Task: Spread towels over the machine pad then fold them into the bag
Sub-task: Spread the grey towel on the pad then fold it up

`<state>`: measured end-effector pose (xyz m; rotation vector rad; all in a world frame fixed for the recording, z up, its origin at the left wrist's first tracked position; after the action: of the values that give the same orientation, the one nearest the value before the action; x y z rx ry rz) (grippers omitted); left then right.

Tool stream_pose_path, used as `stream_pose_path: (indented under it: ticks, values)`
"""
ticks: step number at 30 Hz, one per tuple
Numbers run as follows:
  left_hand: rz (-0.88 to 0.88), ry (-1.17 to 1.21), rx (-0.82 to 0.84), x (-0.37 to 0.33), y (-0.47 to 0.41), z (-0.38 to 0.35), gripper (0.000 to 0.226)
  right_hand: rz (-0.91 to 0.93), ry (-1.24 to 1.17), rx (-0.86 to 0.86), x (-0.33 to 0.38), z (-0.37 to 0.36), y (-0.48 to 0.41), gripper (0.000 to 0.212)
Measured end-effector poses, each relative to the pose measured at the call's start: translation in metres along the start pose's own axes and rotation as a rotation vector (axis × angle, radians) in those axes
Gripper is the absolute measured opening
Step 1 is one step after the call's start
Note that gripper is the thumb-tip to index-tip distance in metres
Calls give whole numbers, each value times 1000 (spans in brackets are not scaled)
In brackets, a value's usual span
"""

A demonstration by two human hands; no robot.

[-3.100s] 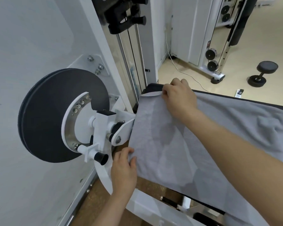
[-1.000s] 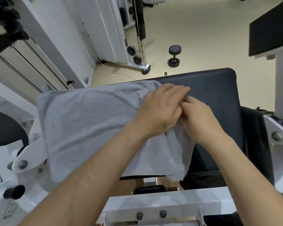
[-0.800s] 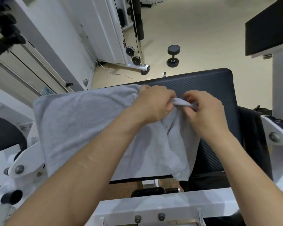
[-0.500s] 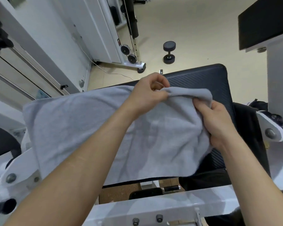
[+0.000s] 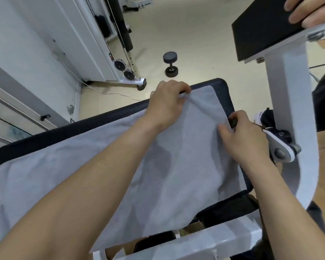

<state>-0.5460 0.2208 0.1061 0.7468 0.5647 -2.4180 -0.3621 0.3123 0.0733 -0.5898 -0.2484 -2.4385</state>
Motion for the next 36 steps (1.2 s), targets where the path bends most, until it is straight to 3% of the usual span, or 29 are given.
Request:
stream_pose_path:
  ticks: [3,6,12,14,17,20,22,24,27,30,36]
  values:
    - [-23,-151,10,-4,-13,-9,21,26,39,76,-2,4,4,44]
    - [-87,-262,33,-13,-18,-17,18,82,104,89,-2,1,10,35]
    - [-146,-248,-92,-12,-16,-31,15,43,154,64,-15,-1,15,29]
    - [-157,-259,-105,-19,-19,-37,15,49,225,-22,-14,-2,19,29]
    - [-187,-340,-85,-25,-20,-49,18,61,295,-260,-7,-10,26,60]
    - [-227,-222,-74,-24,-14,-42,27,273,308,-387,18,-20,28,70]
    - [-222,-37,-60,-24,1,-27,34,454,205,-284,39,-29,20,67]
    - [-205,29,-95,-16,29,-7,38,520,224,-181,56,-34,10,64]
    - [-77,-109,-226,27,88,30,33,511,398,-131,72,-32,-5,57]
    - [181,-244,-320,74,146,70,24,495,491,-125,88,-29,-16,49]
    - [466,-366,-297,110,208,114,21,443,448,-77,106,-27,-25,39]
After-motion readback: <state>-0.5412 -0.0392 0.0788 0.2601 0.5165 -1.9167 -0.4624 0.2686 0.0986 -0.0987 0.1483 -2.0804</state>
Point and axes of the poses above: each hand's wrist, its own y-axis away from the middle knuckle, its own z-axis out of the back of the hand, x = y × z, the point moved 1 cm from there along -y, towards the middle knuckle, and after that the axes turned 9 degrees about y, right-handed, at the moved point
